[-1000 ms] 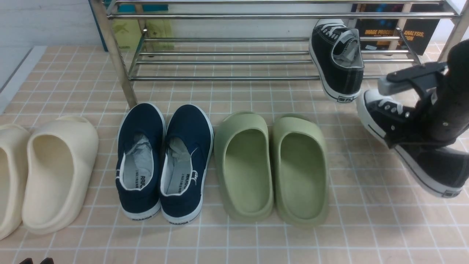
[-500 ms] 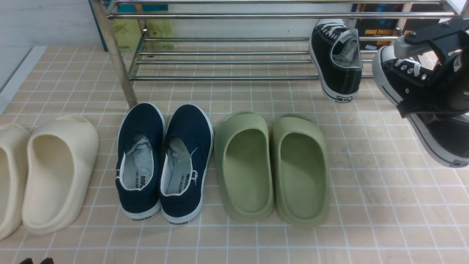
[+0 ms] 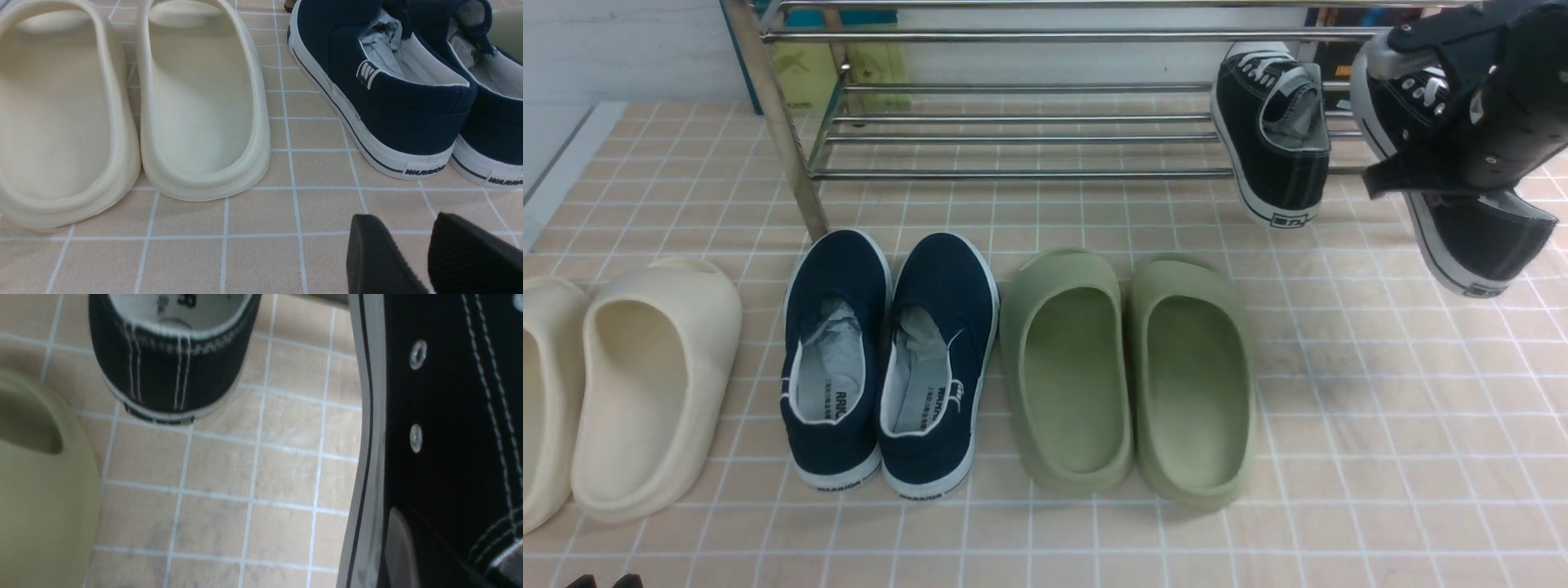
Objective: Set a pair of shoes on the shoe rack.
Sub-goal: Use the right arm to put a shoe into the shoe rack
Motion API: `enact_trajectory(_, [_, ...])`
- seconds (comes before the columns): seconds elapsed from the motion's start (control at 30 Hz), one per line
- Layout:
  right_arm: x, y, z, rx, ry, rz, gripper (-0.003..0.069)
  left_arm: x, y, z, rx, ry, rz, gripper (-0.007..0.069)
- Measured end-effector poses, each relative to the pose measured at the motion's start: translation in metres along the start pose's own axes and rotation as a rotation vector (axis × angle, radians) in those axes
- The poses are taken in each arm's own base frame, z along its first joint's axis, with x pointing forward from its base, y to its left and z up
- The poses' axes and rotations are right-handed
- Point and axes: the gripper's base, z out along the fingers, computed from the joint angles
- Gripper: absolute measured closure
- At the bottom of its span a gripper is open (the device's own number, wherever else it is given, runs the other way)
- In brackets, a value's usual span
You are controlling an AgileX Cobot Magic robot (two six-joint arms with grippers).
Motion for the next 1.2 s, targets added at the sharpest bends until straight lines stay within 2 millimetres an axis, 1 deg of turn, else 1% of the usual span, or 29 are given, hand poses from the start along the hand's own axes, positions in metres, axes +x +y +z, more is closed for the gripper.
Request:
enact_trajectory(0.07, [-0.009, 0.002, 0.008, 0.002, -0.012, 0.0, 0.0663, 0.0, 0.0, 0.0, 0.0, 0.0, 0.0, 0.0385])
enact_trajectory(0.13, [-0.015, 0.003, 0.016, 0.002, -0.015, 0.001, 0.0663, 0.0, 0.0, 0.0, 0.0, 0.0, 0.0, 0.0385])
enact_trajectory(0.17, [-0.02, 0.003, 0.023, 0.005, -0.02, 0.006, 0.0663, 0.0, 0.0, 0.0, 0.0, 0.0, 0.0, 0.0385])
enact_trajectory(0.23, [-0.028, 0.0, 0.033, 0.011, -0.03, 0.019, 0.0662, 0.0, 0.0, 0.0, 0.0, 0.0, 0.0, 0.0385])
enact_trajectory(0.27, [-0.03, -0.001, 0.033, 0.011, -0.036, 0.021, 0.0662, 0.0, 0.0, 0.0, 0.0, 0.0, 0.0, 0.0385])
enact_trajectory(0.3, [-0.034, -0.005, 0.042, 0.017, -0.037, 0.033, 0.0662, 0.0, 0.0, 0.0, 0.0, 0.0, 0.0, 0.0385])
enact_trajectory(0.33, [-0.037, -0.007, 0.046, 0.02, -0.041, 0.041, 0.0662, 0.0, 0.0, 0.0, 0.0, 0.0, 0.0, 0.0385])
enact_trajectory(0.43, [-0.042, -0.012, 0.059, 0.026, -0.051, 0.055, 0.0659, 0.0, 0.0, 0.0, 0.0, 0.0, 0.0, 0.0385])
enact_trajectory(0.6, [-0.044, -0.007, 0.078, 0.01, -0.066, 0.058, 0.0659, 0.0, 0.0, 0.0, 0.0, 0.0, 0.0, 0.0385])
enact_trajectory(0.83, [-0.049, -0.005, 0.082, -0.004, -0.12, 0.055, 0.0659, 0.0, 0.0, 0.0, 0.0, 0.0, 0.0, 0.0385])
enact_trajectory(1.2, [-0.049, -0.005, 0.083, -0.004, -0.119, 0.055, 0.0643, 0.0, 0.0, 0.0, 0.0, 0.0, 0.0, 0.0385])
